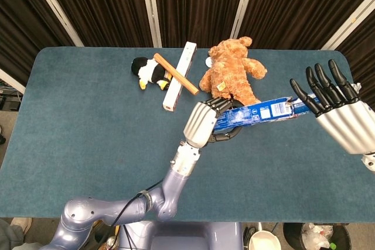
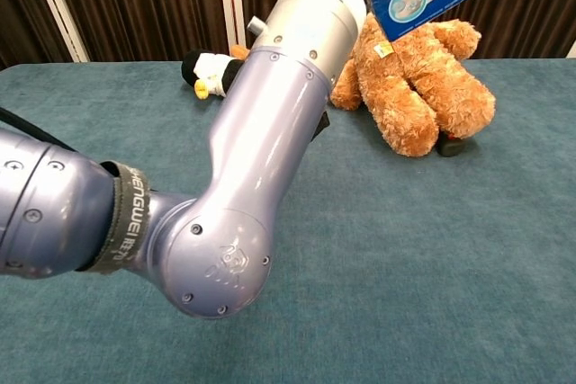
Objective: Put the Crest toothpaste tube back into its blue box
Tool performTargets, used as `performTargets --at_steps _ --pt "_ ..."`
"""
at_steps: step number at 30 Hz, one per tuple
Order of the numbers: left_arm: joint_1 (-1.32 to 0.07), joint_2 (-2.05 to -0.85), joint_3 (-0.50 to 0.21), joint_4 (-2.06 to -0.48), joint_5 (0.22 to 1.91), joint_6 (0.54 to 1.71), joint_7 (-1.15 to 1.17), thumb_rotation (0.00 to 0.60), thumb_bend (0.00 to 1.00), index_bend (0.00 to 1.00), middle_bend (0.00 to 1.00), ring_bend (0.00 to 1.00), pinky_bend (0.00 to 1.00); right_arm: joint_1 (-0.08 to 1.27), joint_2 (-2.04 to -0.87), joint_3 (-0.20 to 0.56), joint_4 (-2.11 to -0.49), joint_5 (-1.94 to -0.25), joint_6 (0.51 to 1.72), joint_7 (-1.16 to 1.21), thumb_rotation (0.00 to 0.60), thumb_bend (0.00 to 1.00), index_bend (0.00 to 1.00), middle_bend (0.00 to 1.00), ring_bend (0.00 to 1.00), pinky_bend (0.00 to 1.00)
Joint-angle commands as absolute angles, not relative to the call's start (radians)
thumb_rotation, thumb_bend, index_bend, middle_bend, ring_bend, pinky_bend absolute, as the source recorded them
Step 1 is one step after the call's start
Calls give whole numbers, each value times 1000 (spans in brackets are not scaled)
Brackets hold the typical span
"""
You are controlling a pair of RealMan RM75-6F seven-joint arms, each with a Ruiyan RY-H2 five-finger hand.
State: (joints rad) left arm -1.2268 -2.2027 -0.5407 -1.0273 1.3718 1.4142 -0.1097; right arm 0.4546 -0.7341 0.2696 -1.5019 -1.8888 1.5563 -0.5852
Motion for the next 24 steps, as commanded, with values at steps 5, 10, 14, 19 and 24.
performTargets --at_steps 5,10,14,19,24 --pt "-1256 -2206 -570 -1019 1386 1420 -120 600 531 363 496 448 548 456 -711 275 -1508 -1907 1573 -581 600 406 0 203 100 63" --pt "-1302 -2224 -607 -986 1427 1469 -197 600 548 362 497 447 548 454 -696 281 -1508 -1904 1581 -575 600 406 0 203 100 64" --pt "-1333 -2249 -602 -923 1468 1513 -265 600 549 355 489 437 548 454 -683 286 -1508 -1904 1588 -568 600 406 0 203 100 64" --pt "-1343 -2269 -577 -865 1471 1544 -325 600 549 353 483 431 548 451 -683 282 -1511 -1908 1590 -566 600 405 0 203 100 64" --pt "-1343 -2269 -567 -858 1426 1544 -327 600 549 353 485 431 548 448 -684 280 -1509 -1910 1592 -568 600 406 0 203 100 63"
